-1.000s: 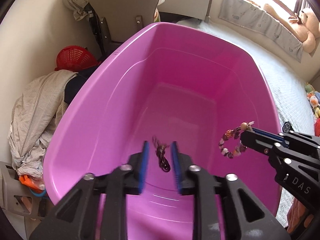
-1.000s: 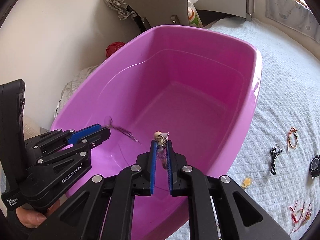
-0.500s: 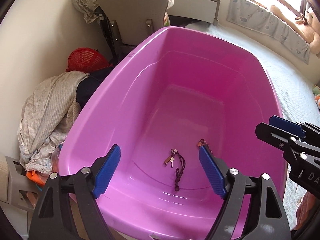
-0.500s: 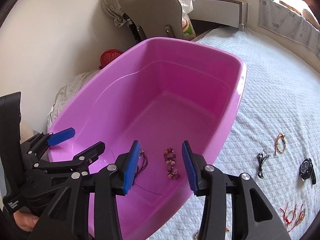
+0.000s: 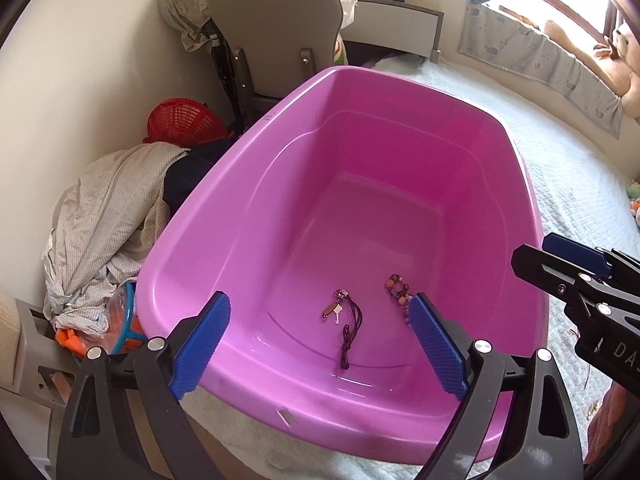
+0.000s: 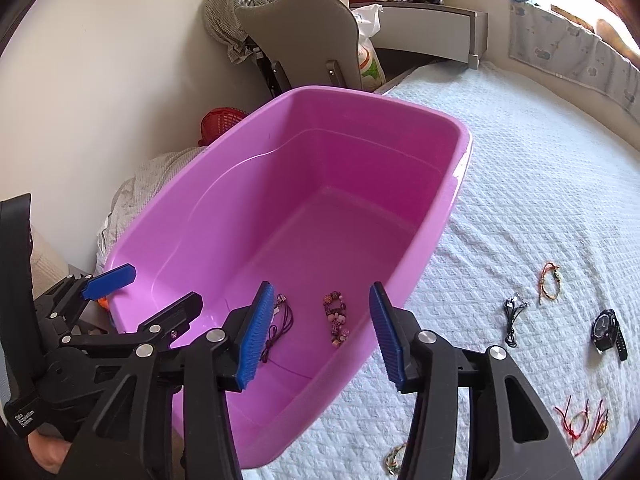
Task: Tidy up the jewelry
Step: 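Move both tools back over the remaining jewelry on the bed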
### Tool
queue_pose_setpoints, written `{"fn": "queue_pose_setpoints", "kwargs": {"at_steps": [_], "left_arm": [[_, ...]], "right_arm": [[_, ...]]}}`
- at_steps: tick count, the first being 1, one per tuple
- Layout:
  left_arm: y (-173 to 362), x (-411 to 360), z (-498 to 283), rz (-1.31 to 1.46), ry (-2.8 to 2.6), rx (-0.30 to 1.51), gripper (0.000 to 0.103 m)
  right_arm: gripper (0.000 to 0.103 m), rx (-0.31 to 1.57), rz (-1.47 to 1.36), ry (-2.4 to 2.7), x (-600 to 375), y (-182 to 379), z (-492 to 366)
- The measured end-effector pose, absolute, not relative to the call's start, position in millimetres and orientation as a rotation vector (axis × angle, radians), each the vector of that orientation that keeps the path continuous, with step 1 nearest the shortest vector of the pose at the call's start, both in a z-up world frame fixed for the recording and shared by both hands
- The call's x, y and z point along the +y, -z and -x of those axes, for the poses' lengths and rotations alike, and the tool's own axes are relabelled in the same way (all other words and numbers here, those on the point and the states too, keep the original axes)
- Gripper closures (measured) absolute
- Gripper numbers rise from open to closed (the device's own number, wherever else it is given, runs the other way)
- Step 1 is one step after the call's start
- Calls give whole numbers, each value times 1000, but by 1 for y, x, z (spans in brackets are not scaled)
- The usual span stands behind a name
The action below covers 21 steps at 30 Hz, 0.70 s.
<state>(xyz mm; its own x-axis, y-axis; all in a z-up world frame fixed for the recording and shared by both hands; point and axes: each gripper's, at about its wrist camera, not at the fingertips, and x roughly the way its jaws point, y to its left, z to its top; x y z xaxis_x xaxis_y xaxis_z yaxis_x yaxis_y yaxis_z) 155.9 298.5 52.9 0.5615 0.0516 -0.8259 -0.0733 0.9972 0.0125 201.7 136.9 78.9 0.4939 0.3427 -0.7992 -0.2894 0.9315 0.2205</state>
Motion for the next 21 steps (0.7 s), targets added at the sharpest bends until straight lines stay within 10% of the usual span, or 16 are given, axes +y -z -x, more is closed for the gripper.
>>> {"fn": "queue_pose_setpoints", "kwargs": {"at_steps": [21], "left_arm": [[-77,249,-100,6,-67,925,6]], "right_arm": [[35,951,-156,-342,60,-91,-129]]}}
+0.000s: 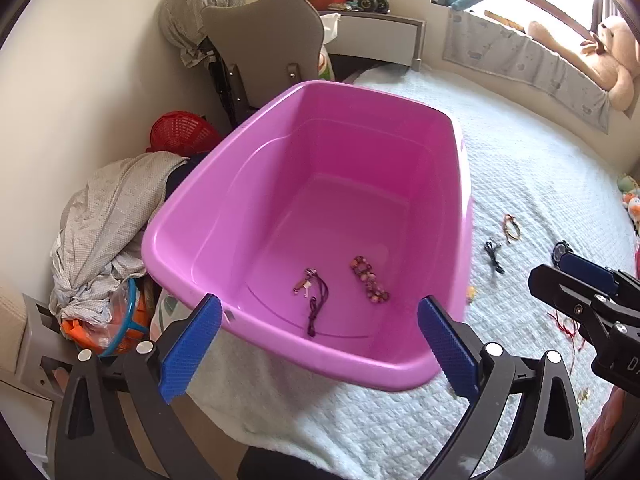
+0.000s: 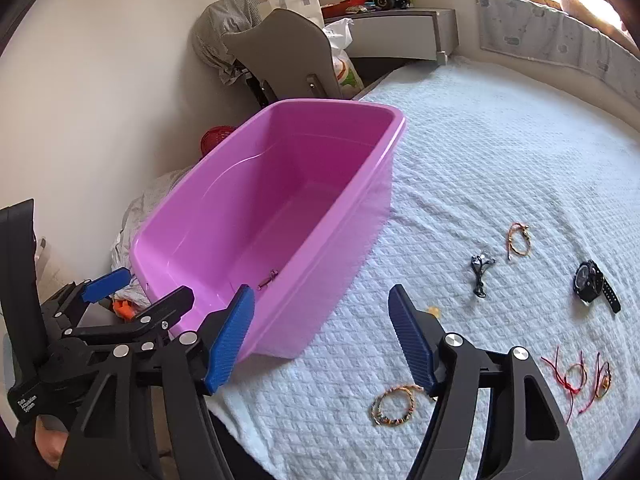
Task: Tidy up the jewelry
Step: 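Move both tools back over the remaining jewelry on the bed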
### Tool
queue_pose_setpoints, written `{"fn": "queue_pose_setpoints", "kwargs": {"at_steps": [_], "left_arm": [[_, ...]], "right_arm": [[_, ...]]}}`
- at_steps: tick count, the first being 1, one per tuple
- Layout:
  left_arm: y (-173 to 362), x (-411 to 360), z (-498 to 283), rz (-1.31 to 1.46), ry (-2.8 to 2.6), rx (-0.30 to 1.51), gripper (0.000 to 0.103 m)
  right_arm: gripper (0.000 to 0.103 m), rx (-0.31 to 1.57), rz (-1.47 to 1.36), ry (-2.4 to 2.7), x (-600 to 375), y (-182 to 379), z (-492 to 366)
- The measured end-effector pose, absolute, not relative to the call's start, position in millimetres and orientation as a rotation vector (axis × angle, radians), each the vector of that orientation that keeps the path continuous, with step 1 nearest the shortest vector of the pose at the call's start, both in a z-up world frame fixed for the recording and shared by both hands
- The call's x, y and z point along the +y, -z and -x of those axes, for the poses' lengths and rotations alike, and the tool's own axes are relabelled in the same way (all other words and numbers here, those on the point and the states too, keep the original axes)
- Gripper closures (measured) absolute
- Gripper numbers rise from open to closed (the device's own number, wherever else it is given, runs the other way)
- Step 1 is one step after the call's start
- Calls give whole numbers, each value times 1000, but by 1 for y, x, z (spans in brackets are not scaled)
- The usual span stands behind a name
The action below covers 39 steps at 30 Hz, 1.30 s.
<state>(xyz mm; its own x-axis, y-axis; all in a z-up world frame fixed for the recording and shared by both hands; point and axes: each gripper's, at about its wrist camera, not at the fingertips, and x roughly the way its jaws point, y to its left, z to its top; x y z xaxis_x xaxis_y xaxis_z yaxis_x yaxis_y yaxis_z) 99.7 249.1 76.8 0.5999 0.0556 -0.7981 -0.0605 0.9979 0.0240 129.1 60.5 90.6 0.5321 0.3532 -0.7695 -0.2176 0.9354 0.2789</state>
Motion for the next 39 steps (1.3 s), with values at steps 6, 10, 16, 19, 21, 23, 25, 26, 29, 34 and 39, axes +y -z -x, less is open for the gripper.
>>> {"fn": "queue_pose_setpoints", "kwargs": {"at_steps": [6,10,16,19,21,23,25,26,29,34,39], "left_arm": [[-71,216,-78,-23,-28,923,6],[-69,189,-63,-40,8,907,6],[-62,146,-45,-36,96,905,6],[-54,124,-37,-34,131,911,6],[-48,111,-33,-28,147,918,6],[-40,101,-29,-19,153,921,6],[-31,92,-27,-15,159,925,6],[-26,87,-25,-17,158,931,6],[-10,78,-22,-16,165,959,6],[14,68,-17,-31,164,990,6],[35,63,-15,-49,162,1005,6]], "right_arm": [[34,963,-190,-279,22,-76,-93],[31,953,-221,-241,-8,-68,-67],[31,947,-254,-149,-58,-52,-27],[31,953,-271,-101,-82,-42,-10],[31,956,-280,-67,-98,-33,3],[31,960,-292,-33,-113,-25,15],[31,962,-311,-2,-128,-15,27],[31,965,-321,12,-135,-10,32],[31,973,-345,50,-153,3,47],[31,983,-382,105,-175,22,66],[31,988,-393,148,-191,40,79]]}}
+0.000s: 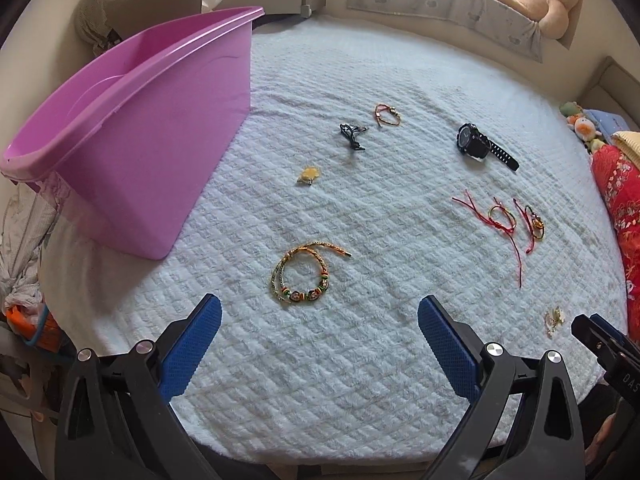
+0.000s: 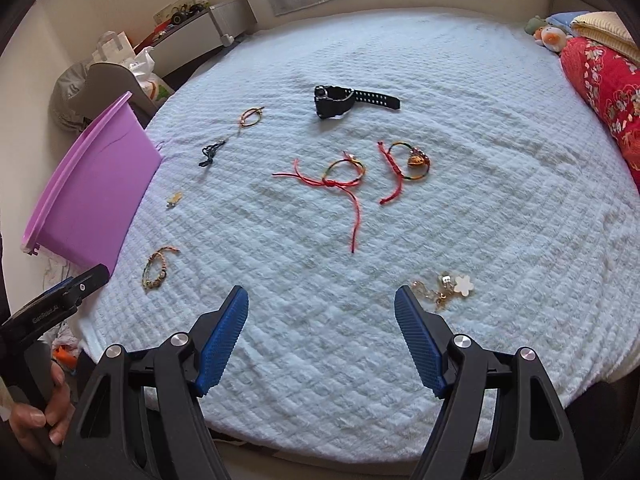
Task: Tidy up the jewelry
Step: 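Move both tools back over the remaining jewelry on the bed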
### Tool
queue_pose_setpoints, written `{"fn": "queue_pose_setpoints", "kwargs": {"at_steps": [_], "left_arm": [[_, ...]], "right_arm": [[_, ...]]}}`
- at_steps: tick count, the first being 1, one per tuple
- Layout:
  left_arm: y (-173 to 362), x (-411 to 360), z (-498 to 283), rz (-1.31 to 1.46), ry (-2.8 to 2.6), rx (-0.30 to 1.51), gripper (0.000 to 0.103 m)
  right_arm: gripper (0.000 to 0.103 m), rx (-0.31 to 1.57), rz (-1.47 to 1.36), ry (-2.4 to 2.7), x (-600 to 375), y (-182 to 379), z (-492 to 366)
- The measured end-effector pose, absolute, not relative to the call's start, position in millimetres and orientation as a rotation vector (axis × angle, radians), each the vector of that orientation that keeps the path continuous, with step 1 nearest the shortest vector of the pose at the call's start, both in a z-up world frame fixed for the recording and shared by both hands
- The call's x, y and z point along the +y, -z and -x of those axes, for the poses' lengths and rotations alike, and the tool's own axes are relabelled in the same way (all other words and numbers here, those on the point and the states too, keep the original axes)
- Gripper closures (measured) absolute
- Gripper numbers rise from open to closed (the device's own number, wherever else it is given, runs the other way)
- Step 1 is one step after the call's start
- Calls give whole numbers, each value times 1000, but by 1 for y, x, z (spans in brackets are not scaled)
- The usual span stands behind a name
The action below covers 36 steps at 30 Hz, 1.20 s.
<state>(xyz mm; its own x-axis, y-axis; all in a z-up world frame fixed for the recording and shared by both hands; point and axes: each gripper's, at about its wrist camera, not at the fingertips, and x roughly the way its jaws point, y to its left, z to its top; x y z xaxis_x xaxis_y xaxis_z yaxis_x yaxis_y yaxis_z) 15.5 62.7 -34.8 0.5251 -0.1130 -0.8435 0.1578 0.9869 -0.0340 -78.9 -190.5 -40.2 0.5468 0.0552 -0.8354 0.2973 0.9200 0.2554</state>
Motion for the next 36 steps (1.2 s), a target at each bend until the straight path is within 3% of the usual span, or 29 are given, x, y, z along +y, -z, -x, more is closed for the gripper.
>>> {"fn": "queue_pose_setpoints", "kwargs": {"at_steps": [24,36], "left_arm": [[111,53,-62,-64,106,1089,6],[126,53,-76,-62,104,1108,6]], "right_arm": [[31,1098,-452,295,-248,120,71],[31,1092,-399,315,-250,128,63]]}}
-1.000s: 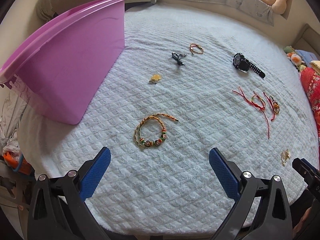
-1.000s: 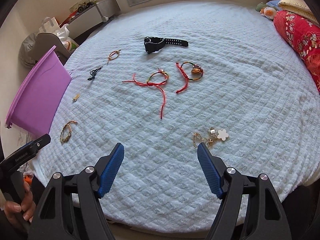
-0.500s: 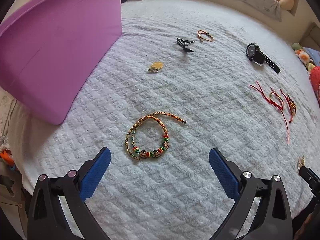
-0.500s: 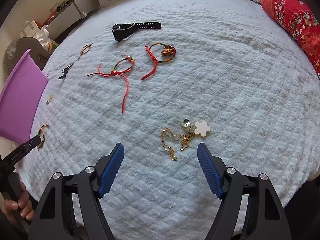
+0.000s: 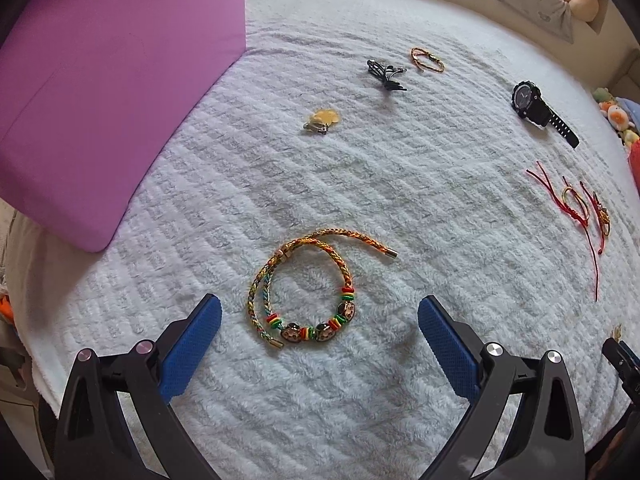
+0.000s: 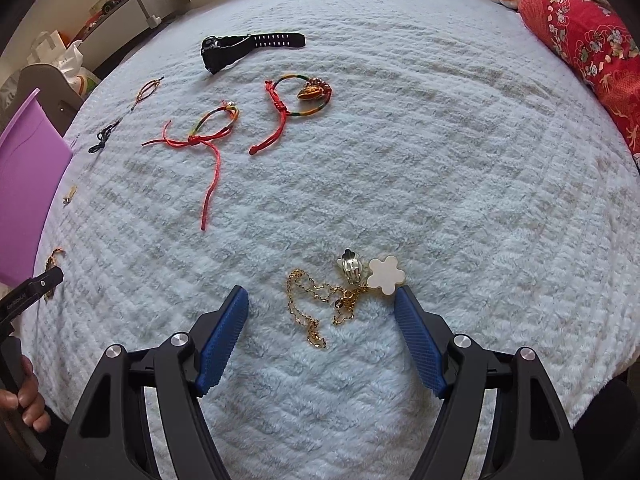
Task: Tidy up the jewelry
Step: 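Move both tools back over the remaining jewelry on the bed, then grasp the braided bead bracelet with the left tool while the right tool grasps the gold flower chain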
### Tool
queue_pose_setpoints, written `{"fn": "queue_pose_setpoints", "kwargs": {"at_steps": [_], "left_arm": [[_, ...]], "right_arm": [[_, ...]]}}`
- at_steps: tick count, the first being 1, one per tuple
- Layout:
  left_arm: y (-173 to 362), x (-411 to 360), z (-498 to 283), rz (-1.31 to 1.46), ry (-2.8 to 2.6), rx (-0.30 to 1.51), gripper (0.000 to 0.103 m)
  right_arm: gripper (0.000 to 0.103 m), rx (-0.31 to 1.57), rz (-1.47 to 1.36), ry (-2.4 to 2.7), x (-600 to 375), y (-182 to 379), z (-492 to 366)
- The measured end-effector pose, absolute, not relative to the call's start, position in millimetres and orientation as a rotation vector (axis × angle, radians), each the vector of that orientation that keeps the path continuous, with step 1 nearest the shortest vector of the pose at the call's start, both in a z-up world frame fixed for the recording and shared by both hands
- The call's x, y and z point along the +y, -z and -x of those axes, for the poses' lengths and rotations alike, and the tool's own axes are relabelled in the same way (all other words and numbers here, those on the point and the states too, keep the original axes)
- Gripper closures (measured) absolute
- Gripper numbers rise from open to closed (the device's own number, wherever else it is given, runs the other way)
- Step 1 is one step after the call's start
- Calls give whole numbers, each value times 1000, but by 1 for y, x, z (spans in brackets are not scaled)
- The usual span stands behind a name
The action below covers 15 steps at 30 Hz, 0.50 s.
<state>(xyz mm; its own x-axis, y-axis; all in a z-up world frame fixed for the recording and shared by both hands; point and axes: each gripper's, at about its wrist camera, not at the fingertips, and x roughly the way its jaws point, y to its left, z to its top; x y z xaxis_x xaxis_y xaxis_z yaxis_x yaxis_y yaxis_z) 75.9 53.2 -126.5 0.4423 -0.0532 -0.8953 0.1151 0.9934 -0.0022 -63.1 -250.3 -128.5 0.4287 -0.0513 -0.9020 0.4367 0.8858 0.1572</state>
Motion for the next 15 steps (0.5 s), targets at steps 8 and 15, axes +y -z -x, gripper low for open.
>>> {"fn": "queue_pose_setpoints", "kwargs": {"at_steps": [8,15], "left_arm": [[130,53,-79,-71,107,1106,6],[134,47,-83,-89,113,1103,6]], "right_arm": [[31,1081,-386,328,-250,124,65],[31,1079,-418,350,-259,127,70]]}}
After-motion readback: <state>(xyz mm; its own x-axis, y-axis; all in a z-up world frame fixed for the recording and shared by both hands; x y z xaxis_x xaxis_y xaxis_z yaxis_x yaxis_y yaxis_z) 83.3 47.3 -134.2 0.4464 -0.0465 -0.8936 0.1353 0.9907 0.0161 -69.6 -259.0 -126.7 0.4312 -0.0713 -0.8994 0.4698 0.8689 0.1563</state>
